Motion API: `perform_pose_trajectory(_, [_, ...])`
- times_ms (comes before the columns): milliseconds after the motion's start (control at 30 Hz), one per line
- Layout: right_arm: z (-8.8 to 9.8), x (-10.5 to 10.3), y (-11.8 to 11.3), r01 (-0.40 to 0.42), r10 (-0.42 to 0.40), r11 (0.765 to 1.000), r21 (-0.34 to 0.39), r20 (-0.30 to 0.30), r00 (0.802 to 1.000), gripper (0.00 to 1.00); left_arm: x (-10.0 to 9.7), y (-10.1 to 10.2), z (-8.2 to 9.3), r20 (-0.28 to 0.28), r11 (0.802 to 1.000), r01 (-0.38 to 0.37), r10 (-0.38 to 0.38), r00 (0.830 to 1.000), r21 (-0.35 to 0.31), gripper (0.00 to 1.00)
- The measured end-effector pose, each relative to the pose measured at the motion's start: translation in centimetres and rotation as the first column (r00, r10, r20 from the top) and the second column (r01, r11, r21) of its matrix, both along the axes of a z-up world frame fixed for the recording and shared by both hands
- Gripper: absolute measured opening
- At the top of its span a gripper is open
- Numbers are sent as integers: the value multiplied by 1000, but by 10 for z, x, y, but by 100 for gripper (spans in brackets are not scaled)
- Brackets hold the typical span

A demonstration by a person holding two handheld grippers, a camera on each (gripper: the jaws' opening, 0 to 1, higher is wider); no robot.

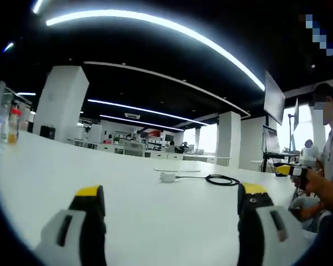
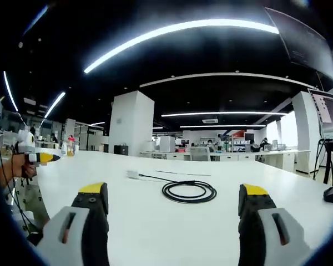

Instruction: Plug the desk Type‑C cable into the charger adapter.

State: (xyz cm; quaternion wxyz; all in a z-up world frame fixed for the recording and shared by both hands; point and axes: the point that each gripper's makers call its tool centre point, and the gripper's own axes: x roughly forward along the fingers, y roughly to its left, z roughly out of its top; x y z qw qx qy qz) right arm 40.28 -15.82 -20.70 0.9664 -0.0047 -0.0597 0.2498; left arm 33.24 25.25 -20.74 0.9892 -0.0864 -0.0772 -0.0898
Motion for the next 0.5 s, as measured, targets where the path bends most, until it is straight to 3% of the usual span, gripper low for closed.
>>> perform_pose_trajectory(167, [-4, -4, -3, 8, -8, 1000, 25, -14, 1000, 100, -1, -6, 9, 25, 999, 5, -6, 1000, 49, 100])
perform_pose_trajectory(267, [-5, -7, -2, 14, -14, 999, 32, -24, 1000, 100, 0, -7, 6, 10, 998, -3, 3, 1000, 70, 100])
perform_pose_trajectory(500, [2, -10, 0, 24, -24, 1000, 19, -2, 1000, 100, -1, -4, 4, 4, 998, -11, 11, 1000, 64, 100])
